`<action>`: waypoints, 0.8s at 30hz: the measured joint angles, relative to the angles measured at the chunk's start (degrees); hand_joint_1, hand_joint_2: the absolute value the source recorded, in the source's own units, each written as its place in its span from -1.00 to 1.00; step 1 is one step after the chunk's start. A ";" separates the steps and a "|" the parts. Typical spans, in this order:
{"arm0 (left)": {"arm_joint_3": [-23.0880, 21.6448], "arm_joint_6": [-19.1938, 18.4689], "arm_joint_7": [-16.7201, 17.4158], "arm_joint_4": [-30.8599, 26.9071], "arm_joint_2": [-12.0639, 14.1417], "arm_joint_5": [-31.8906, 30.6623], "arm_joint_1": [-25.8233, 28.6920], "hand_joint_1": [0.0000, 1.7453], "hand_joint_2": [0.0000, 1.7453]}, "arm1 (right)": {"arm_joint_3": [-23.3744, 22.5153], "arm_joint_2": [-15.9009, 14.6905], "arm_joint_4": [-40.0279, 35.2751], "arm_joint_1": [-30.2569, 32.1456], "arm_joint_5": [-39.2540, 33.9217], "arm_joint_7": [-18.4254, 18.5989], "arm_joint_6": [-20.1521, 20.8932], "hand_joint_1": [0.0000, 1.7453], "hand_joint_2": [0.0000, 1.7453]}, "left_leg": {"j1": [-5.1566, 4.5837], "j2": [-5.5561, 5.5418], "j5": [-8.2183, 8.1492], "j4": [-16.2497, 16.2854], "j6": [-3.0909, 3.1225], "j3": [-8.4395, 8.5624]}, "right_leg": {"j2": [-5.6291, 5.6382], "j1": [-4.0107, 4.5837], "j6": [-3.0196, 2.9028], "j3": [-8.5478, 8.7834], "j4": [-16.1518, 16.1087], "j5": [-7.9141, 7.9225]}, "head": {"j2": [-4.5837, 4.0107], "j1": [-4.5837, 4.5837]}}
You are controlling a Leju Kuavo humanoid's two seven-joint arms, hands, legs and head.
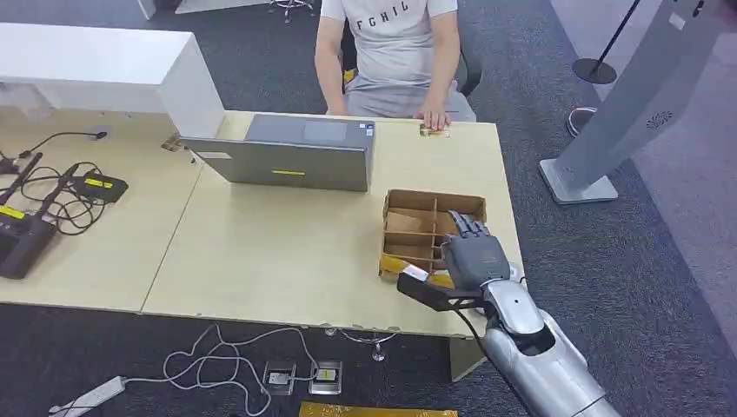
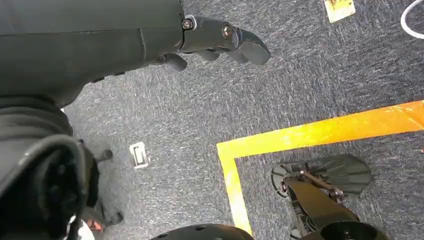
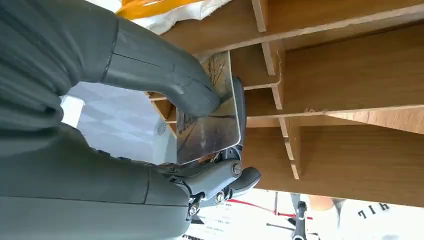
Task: Pass the card to the sensor for recognition and then transmit it.
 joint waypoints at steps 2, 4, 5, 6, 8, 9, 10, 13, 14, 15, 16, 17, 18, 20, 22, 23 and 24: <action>0.00 0.00 -0.04 0.00 0.00 0.00 0.01 -1.00 -1.00 | 0.00 0.00 0.04 -0.02 0.13 0.00 0.04 1.00 1.00 | 0.00 0.00 0.00 0.00 0.00 0.00 | 0.00 0.00 0.00 0.00 0.00 0.00 | 0.00 0.00; 0.00 0.00 -0.20 0.00 0.02 0.00 0.01 -1.00 -1.00 | 0.00 0.00 0.26 -0.10 0.39 -0.02 0.04 1.00 1.00 | 0.00 0.00 0.00 0.00 0.00 0.01 | 0.00 0.00 0.00 0.00 0.00 0.00 | 0.00 0.00; 0.00 0.00 -0.22 0.00 0.02 0.00 0.01 -1.00 -1.00 | 0.00 -0.02 0.37 -0.10 0.46 -0.07 0.02 1.00 1.00 | 0.00 0.00 0.00 0.00 0.00 0.01 | 0.00 0.00 0.00 0.00 0.00 0.00 | 0.00 0.00; 0.00 0.00 -0.22 0.00 0.02 0.00 0.01 -1.00 -1.00 | 0.00 -0.02 0.50 -0.10 0.50 -0.11 -0.04 1.00 1.00 | 0.00 0.00 0.00 0.00 0.00 0.01 | 0.00 0.00 0.00 0.00 0.00 0.00 | 0.00 0.00; 0.00 -0.02 -0.22 0.00 0.02 0.02 0.01 -1.00 -1.00 | 0.00 -0.02 0.76 -0.11 0.50 -0.33 -0.20 1.00 1.00 | 0.00 0.00 0.00 0.00 0.00 0.01 | 0.00 0.00 0.00 0.01 0.00 0.00 | 0.00 0.00; 0.02 -0.02 -0.22 0.00 0.02 0.04 0.01 -1.00 -1.00 | 0.00 -0.02 0.92 -0.17 0.50 -0.42 -0.42 1.00 1.00 | 0.00 0.00 0.00 0.00 0.00 0.01 | 0.00 0.00 0.00 0.01 0.00 0.00 | 0.00 0.00; 0.04 -0.02 -0.24 0.00 0.02 0.04 0.01 -1.00 -1.00 | 0.00 -0.02 1.07 -0.21 0.50 -0.57 -0.66 1.00 1.00 | 0.00 0.00 0.00 0.00 0.00 0.01 | 0.00 0.00 0.00 0.01 0.00 0.00 | 0.00 0.00; 0.04 0.00 -0.35 0.00 0.02 0.07 0.01 -1.00 -1.00 | 0.00 -0.02 1.86 -0.50 0.50 -1.05 -1.38 1.00 1.00 | 0.00 0.00 0.00 0.00 0.00 0.01 | 0.00 0.00 0.00 0.01 0.00 0.00 | 0.00 0.00; 0.04 0.00 -0.35 0.00 0.02 0.07 0.00 -1.00 -1.00 | 0.00 0.00 2.08 -0.59 0.50 -1.22 -1.60 1.00 1.00 | 0.00 0.00 0.00 0.00 0.00 0.01 | 0.00 0.00 0.00 0.01 0.00 0.00 | 0.00 0.00; 0.04 0.00 -0.37 0.00 0.02 0.07 0.00 -1.00 -1.00 | 0.00 0.00 2.31 -0.71 0.50 -1.44 -1.83 1.00 1.00 | 0.00 0.00 0.00 0.00 0.00 0.01 | 0.00 0.00 0.00 0.01 0.00 0.00 | 0.00 0.02; 0.04 0.02 -0.37 0.00 0.02 0.07 0.00 -1.00 -1.00 | 0.00 0.02 2.62 -0.81 0.48 -1.57 -2.36 1.00 1.00 | 0.00 0.00 0.00 0.00 0.00 0.00 | 0.00 0.00 0.00 0.01 0.00 0.00 | 0.00 0.00; 0.09 0.04 -0.37 0.00 0.02 0.07 0.00 -1.00 -1.00 | 0.00 0.02 2.91 -0.89 0.44 -1.75 -3.08 1.00 1.00 | 0.00 0.00 0.00 0.00 0.00 0.00 | 0.00 0.00 0.00 0.01 0.00 0.00 | 0.00 0.02; 0.09 0.07 -0.37 0.00 0.02 0.07 0.00 -1.00 -1.00 | -0.02 0.02 3.08 -0.95 0.44 -1.90 -3.92 1.00 1.00 | 0.00 0.00 0.00 0.00 0.00 0.00 | 0.00 0.00 0.00 0.01 0.00 0.00 | 0.00 0.00; 0.11 0.09 -0.55 0.00 0.02 0.04 0.01 -1.00 -1.00 | -0.15 0.02 3.34 -1.36 0.74 -2.23 -6.37 1.00 1.00 | 0.00 0.00 0.00 0.00 0.00 0.00 | 0.01 0.00 0.00 0.00 0.01 0.01 | 0.00 0.00; 0.11 0.09 -0.57 0.00 0.02 -0.13 0.00 -1.00 -1.00 | -0.83 -0.07 3.32 -2.55 1.31 -3.25 -9.55 1.00 1.00 | -0.01 0.01 0.01 0.00 0.00 0.02 | 0.03 0.00 -0.01 0.00 0.01 0.01 | 0.00 -0.02; 0.09 0.09 -0.57 0.00 0.02 -0.13 -0.01 -1.00 -1.00 | -1.27 -0.11 3.32 -3.47 1.51 -3.76 -9.97 1.00 1.00 | -0.01 0.02 0.01 0.00 0.00 0.04 | 0.04 0.00 -0.02 0.00 0.00 0.02 | 0.00 0.00; 0.09 0.09 -0.59 0.00 0.02 -0.15 -0.01 -1.00 -1.00 | -1.71 -0.20 3.32 -4.31 1.64 -4.11 -9.92 1.00 1.00 | -0.01 0.04 0.01 0.00 0.00 0.07 | 0.04 0.00 -0.02 0.02 -0.01 0.02 | 0.00 0.00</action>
